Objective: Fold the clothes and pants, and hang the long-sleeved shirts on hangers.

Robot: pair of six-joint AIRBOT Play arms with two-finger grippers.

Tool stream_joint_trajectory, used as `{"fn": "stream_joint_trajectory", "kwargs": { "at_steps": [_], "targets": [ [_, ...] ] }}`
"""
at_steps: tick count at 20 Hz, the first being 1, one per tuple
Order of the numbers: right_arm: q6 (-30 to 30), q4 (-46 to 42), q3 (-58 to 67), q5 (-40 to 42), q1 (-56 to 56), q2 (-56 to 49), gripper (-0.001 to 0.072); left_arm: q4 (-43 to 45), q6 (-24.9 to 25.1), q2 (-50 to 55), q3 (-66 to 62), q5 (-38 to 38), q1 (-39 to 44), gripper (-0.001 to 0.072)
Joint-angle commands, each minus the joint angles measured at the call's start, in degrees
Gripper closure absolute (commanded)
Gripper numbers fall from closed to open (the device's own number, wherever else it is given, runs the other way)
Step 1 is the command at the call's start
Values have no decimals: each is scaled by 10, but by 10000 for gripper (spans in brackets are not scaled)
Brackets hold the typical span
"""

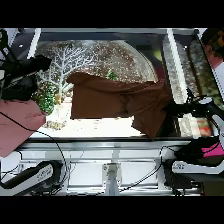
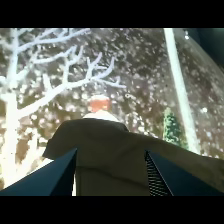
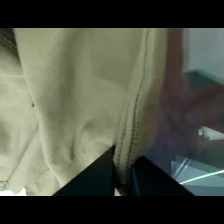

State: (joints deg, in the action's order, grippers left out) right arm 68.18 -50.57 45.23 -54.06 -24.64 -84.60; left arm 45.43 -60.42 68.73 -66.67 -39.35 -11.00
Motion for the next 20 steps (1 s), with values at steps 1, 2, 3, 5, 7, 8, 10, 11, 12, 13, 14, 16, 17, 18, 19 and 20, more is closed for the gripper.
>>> {"fn": "stream_joint_trajectory", "kwargs": {
  "at_steps": [1, 2, 3, 5, 7, 8, 10, 11, 12, 13, 14, 16, 17, 18, 19, 20],
  "targets": [
    [-4, -11, 0, 11, 11, 1, 689, 0, 0, 0, 0, -25, -10, 225],
    [-4, -13, 0, 10, 11, 3, 695, 0, 0, 0, 0, -40, -20, 224],
    [-4, -13, 0, 10, 11, 7, 695, 0, 0, 0, 0, -60, -31, 225],
    [-4, -16, 0, 9, 11, 22, 696, 1, 0, 0, 0, -116, -64, 226],
    [-15, -34, 0, 5, 11, 51, 696, 1, 0, 0, 0, -175, -106, 226],
    [-15, -47, -2, 8, 11, 72, 697, 0, 0, 0, 0, -203, -126, 226],
    [-14, -52, -18, 21, 11, 117, 697, 0, 5, -1, 4, -256, -160, 228],
    [-14, -51, -31, 28, 11, 141, 697, 0, 17, 0, 11, -273, -171, 241],
    [-14, -51, -43, 29, 11, 160, 696, 0, 27, -1, 24, -283, -177, 249],
    [-14, -51, -53, 28, 11, 176, 696, 0, 39, 0, 42, -292, -180, 248],
    [-15, -52, -61, 27, 11, 191, 697, 0, 54, 0, 62, -298, -180, 248],
    [-14, -52, -68, 27, 11, 211, 696, 0, 75, 0, 112, -304, -175, 247],
    [-14, -52, -68, 27, 11, 216, 696, 0, 93, 0, 139, -302, -172, 247],
    [-14, -51, -68, 27, 11, 218, 696, 0, 111, 0, 168, -299, -169, 246],
    [-14, -51, -68, 27, 11, 219, 696, 0, 124, 0, 193, -295, -165, 246],
    [-14, -51, -68, 27, 11, 219, 696, 0, 136, 0, 218, -288, -159, 245]
  ]
}}
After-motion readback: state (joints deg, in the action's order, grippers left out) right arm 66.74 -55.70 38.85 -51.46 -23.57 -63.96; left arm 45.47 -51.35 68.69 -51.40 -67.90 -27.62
